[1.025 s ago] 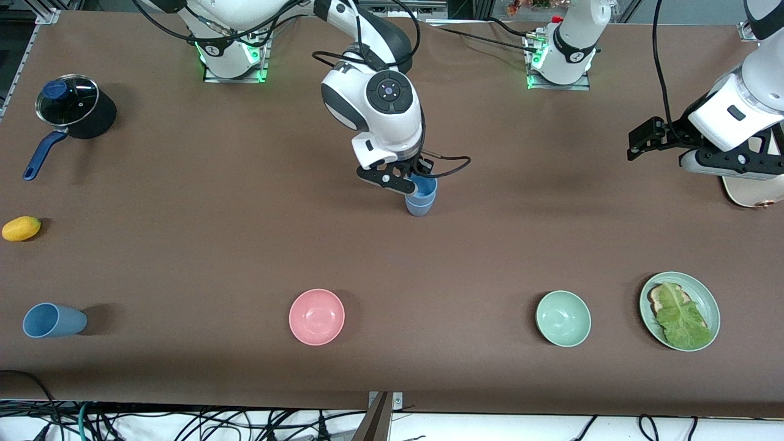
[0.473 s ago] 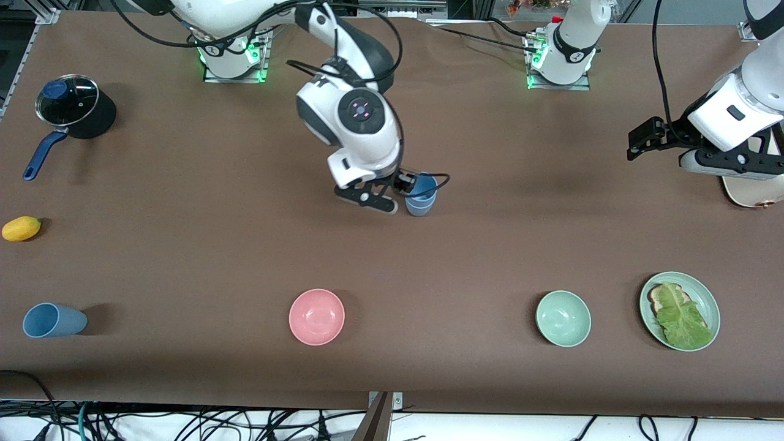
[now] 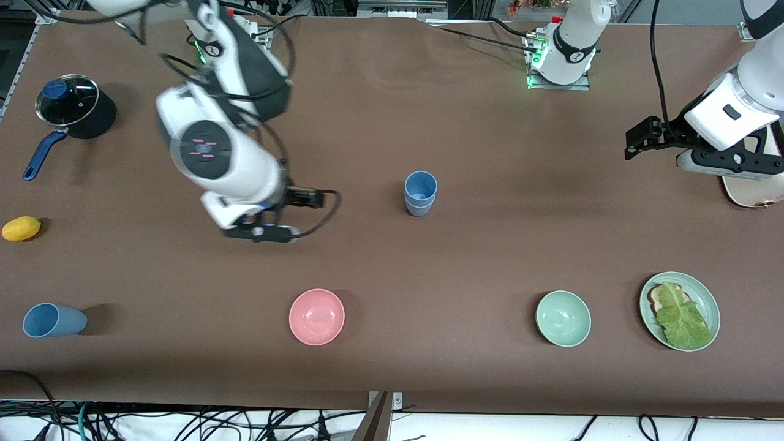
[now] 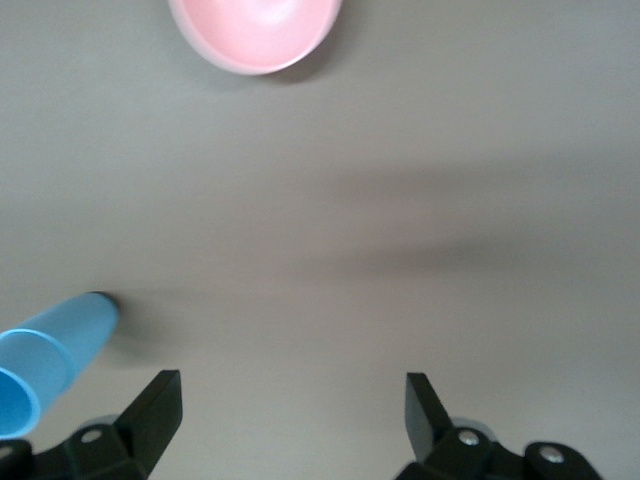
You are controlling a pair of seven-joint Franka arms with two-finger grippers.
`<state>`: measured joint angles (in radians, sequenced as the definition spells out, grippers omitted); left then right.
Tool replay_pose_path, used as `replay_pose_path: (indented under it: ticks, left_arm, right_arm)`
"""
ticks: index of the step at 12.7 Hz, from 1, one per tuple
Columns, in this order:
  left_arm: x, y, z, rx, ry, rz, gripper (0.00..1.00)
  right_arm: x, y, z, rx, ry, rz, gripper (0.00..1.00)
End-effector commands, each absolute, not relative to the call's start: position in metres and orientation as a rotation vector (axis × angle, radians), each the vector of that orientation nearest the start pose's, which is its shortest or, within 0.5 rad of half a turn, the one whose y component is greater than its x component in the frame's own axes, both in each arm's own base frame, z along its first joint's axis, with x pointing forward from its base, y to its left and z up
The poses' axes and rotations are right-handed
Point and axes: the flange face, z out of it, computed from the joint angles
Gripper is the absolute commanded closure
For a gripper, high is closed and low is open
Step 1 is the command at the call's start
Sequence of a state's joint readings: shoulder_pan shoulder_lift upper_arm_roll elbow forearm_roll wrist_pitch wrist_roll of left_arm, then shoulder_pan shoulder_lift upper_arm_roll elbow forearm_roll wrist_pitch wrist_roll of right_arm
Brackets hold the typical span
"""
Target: Stack blue cups with both arms
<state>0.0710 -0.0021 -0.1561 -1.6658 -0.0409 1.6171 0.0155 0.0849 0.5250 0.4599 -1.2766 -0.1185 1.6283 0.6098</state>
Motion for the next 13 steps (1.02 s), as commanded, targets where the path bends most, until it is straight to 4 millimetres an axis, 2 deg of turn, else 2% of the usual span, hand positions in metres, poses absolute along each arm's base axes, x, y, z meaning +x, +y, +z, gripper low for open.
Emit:
replay_pose_path:
  ticks: [1, 3, 5, 6, 10, 11, 13]
  left_arm:
    - [0.556, -0.053, 0.59, -3.164, 0.161, 0.084, 0.0]
    - [0.556, -0.052, 0.59, -3.164, 0.158, 0.084, 0.0]
    - [0.556, -0.052, 0.591, -3.164, 0.158, 0.082, 0.0]
    - [0.556, -0.053, 0.591, -3.164, 0.161, 0.082, 0.0]
    - [0.556, -0.052, 0.591, -3.164, 0.158, 0.082, 0.0]
    - [0.556, -0.052, 0.591, -3.164, 0.158, 0.082, 0.0]
    - [0.556, -0.052, 0.591, -3.164, 0.161, 0.082, 0.0]
  right_arm:
    - [0.598, 0.232, 0.499, -3.133, 0.135, 0.227, 0.01]
    - [0.579, 0.196, 0.522, -3.103, 0.147, 0.229, 0.01]
    - [0.571, 0.144, 0.543, -3.06, 0.09, 0.22, 0.0]
    - [0.568, 0.125, 0.55, -3.055, 0.084, 0.253, 0.0]
    - [0.55, 0.073, 0.587, -3.063, 0.102, 0.227, 0.0]
    - [0.545, 0.065, 0.591, -3.064, 0.121, 0.245, 0.0]
    - [0.54, 0.06, 0.599, -3.078, 0.13, 0.243, 0.0]
